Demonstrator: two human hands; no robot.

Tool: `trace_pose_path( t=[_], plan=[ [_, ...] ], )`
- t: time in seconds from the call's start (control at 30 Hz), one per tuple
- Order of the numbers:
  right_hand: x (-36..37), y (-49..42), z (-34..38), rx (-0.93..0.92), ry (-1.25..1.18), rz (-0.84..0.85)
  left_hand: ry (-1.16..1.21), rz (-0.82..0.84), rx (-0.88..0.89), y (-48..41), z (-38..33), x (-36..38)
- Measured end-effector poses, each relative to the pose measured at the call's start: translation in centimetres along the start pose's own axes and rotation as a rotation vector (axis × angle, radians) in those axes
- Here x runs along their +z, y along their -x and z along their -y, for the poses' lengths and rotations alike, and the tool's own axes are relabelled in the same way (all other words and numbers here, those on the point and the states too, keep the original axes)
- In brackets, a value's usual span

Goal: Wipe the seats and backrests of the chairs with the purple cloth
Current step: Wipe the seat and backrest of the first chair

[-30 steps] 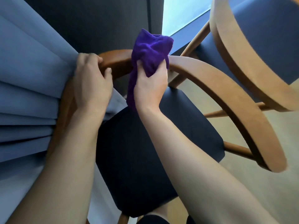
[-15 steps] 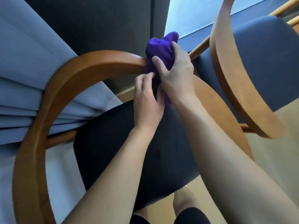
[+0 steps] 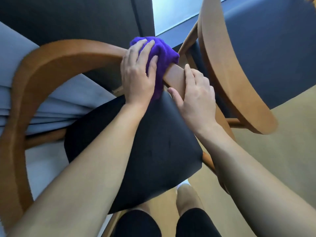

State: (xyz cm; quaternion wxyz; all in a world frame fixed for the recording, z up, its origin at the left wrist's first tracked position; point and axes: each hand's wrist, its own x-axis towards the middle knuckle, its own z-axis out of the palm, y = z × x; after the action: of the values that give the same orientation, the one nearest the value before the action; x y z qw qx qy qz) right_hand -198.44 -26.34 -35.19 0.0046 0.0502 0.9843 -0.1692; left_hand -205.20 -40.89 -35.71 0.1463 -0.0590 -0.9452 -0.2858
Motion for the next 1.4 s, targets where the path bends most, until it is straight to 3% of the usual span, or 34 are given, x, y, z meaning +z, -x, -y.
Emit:
trace_pose_path(
  t=[0.13, 0.37, 0.53, 0.67, 0.97, 1.4],
  plan=[
    [-0.5, 1.8, -1.2, 0.074, -0.075, 0.017, 0.051, -0.067, -0.043, 3.5, -4.1, 1.6],
    [-0.3, 5.7, -3.5, -0.001, -0.03, -0.064, 0.073, 0.04, 0.105, 3.0, -3.0, 1.3],
    [-0.4, 5.6, -3.4, 0.0, -0.261, -0.169, 0.183, -0.041, -0.106, 3.9, -5.5, 1.7],
    [-1.5, 6.2, -4.2, 0.003, -0.452, -0.221, 0.236, 0.001, -0.122, 7.2, -8.3, 1.8],
    [-2.9, 9.4, -6.1, -0.003, -0.503, -0.18, 0.315, 0.041, -0.11, 13.8, -12.3, 2.3],
    [-5.4, 19.7, -9.6, 0.155, -0.523, -0.118, 0.363, 0.223, -0.144, 22.7, -17.4, 0.3]
  ],
)
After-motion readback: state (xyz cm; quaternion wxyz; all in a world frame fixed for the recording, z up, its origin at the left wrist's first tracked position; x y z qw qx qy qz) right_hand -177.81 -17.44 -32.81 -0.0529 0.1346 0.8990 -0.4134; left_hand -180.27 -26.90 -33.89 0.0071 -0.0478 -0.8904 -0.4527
